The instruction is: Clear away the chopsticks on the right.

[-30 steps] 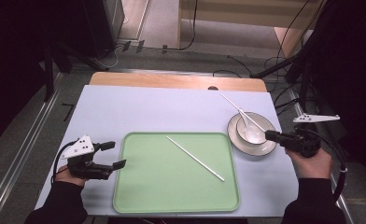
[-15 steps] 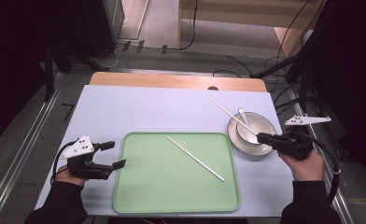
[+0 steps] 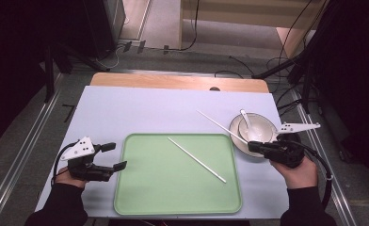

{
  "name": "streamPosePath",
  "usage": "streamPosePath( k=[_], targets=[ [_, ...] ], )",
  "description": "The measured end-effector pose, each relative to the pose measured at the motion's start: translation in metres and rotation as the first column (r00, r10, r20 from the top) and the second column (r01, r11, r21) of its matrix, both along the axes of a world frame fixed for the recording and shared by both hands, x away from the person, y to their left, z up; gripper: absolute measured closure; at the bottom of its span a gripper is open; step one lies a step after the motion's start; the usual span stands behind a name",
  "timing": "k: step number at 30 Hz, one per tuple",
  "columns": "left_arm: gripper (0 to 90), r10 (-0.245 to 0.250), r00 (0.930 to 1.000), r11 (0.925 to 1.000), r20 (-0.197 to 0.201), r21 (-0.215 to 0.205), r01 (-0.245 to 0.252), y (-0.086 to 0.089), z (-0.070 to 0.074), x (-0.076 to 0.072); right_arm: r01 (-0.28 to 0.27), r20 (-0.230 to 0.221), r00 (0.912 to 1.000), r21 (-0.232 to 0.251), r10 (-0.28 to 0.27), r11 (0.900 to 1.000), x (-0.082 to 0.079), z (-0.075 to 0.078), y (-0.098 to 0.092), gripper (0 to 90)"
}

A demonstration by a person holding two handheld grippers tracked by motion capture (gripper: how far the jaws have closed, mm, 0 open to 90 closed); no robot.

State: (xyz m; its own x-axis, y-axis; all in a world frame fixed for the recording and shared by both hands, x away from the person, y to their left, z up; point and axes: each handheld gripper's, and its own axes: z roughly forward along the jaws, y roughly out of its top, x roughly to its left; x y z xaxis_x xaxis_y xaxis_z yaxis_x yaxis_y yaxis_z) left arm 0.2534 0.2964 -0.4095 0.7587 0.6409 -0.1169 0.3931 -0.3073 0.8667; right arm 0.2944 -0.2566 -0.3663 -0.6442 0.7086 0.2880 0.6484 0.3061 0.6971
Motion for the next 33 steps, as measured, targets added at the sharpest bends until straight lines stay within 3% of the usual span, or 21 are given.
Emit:
streamPosePath(
  k=[22, 33],
  targets=[
    [19.9, -0.001, 1.0000, 1.0000, 0.004, 0.000, 0.001, 0.001, 0.001, 0.000, -0.101, -0.011, 0.9949, -0.020, 0.100, 0.995, -0.014, -0.017, 0.041, 85.0],
    [19.9, 0.003, 1.0000, 1.0000, 0.005, 0.002, -0.003, 0.001, 0.001, -0.001, -0.146, -0.047, 0.9884, -0.033, 0.144, 0.989, -0.018, -0.030, 0.065, 84.9]
  ],
)
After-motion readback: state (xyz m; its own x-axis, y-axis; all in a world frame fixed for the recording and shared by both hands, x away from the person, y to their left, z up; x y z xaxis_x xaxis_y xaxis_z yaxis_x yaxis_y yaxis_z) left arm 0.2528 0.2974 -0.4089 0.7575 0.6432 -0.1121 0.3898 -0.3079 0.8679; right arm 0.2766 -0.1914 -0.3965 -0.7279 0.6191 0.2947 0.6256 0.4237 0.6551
